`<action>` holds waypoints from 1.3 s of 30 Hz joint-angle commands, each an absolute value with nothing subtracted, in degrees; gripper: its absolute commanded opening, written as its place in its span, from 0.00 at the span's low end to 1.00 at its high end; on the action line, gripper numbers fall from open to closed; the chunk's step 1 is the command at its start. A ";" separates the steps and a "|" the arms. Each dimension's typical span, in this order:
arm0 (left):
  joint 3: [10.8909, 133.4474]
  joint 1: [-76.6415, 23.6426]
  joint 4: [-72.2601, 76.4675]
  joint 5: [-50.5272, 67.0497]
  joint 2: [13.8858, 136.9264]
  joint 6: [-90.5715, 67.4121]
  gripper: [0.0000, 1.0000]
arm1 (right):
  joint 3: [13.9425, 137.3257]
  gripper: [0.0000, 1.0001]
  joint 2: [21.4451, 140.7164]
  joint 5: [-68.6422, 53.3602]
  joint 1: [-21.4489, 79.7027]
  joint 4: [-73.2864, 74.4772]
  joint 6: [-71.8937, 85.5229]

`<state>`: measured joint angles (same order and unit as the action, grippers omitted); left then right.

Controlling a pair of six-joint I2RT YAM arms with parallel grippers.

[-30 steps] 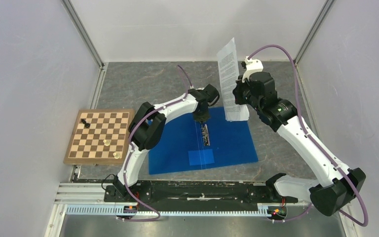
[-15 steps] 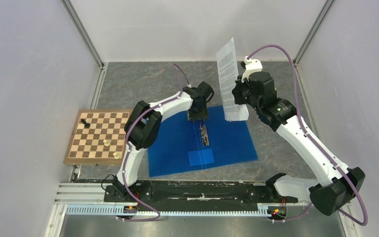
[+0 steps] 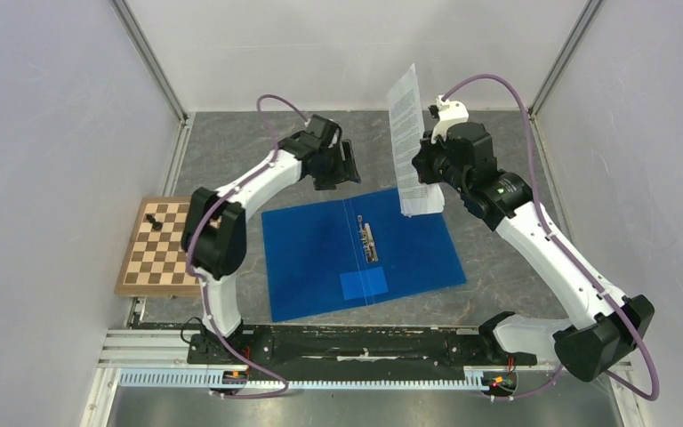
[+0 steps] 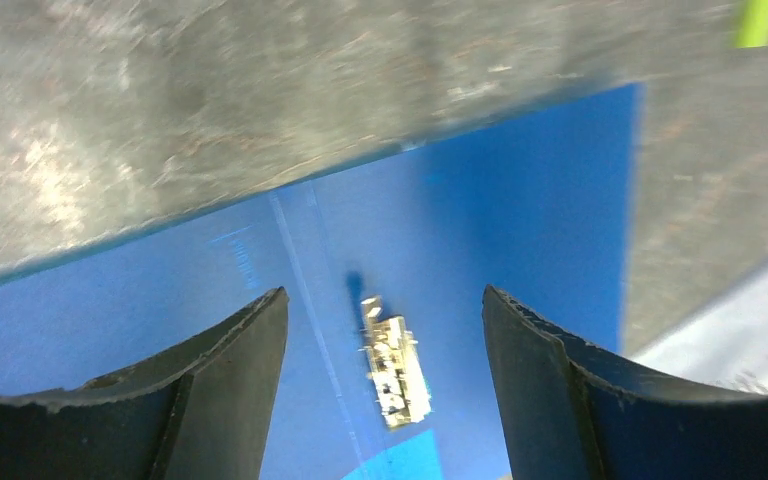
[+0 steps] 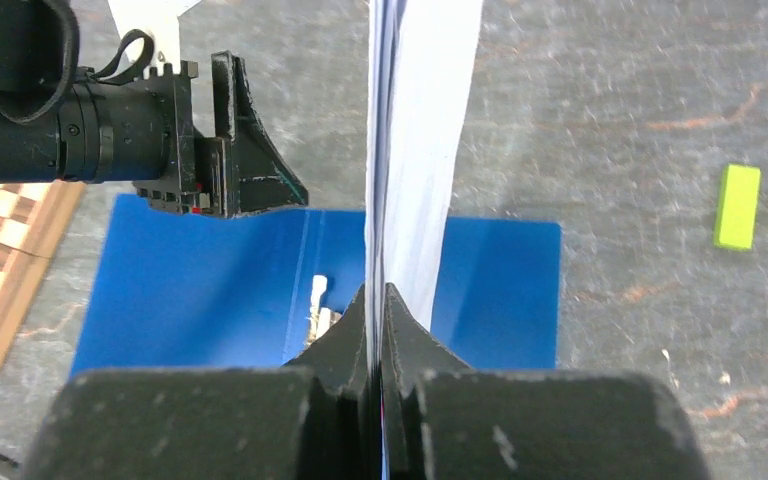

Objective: Put the files into the folder

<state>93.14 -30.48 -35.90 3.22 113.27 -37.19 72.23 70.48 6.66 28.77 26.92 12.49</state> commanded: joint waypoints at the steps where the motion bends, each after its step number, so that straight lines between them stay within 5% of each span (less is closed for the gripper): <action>1: 85.91 -26.12 -16.18 20.09 104.06 -35.23 0.77 | 79.48 0.00 70.67 0.20 28.91 23.69 14.05; 11: 74.71 -16.58 29.24 47.60 98.57 -52.73 0.77 | 85.98 0.00 71.43 -17.37 28.91 18.76 18.55; 20: 71.84 -14.20 79.57 54.10 103.44 -86.42 0.77 | 86.31 0.00 70.75 -24.46 28.83 16.46 20.53; 39: 72.20 -8.79 88.76 54.25 103.41 -95.98 0.72 | 89.43 0.00 68.36 -33.17 28.75 7.18 28.47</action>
<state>70.35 -8.69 83.46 51.66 105.36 -91.77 86.78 69.17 -28.12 28.75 14.63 24.25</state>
